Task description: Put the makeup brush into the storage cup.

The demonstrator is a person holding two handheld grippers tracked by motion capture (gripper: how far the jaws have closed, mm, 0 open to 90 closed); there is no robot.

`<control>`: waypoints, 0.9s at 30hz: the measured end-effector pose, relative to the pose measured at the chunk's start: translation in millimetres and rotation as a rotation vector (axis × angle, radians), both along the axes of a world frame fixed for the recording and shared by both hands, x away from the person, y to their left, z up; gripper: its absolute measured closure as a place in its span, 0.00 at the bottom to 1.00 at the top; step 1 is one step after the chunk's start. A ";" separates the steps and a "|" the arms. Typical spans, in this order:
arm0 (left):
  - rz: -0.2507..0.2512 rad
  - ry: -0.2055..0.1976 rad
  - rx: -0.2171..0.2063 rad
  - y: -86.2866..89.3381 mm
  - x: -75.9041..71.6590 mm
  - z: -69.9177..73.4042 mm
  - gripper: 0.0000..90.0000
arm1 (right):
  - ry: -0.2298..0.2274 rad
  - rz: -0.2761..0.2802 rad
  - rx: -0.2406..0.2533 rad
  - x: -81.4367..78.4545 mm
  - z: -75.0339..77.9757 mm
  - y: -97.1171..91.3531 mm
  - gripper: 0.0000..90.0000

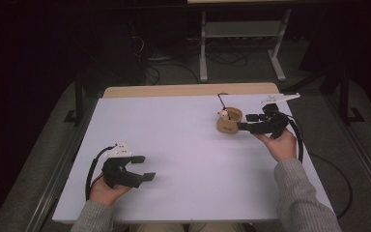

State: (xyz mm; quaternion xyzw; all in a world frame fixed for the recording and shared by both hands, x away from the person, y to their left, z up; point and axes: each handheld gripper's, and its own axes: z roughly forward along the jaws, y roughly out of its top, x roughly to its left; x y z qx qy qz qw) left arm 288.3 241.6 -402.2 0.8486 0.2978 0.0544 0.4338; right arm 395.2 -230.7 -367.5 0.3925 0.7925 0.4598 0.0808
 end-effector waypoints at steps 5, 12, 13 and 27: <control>0.001 -0.001 0.005 0.2 0.0 0.0 0.24 | 0.000 0.007 -0.005 -4.0 -1.8 1.2 0.40; 0.002 0.007 0.008 -0.8 0.5 -0.7 0.23 | 0.016 0.012 0.000 -9.8 -9.0 0.1 0.38; 0.003 0.005 0.007 -0.8 0.7 -0.6 0.23 | 0.022 0.016 -0.001 -10.5 -9.8 0.4 0.38; 0.011 -0.002 0.008 0.4 1.8 0.1 0.23 | 0.008 0.034 0.000 -27.0 -15.8 0.3 0.35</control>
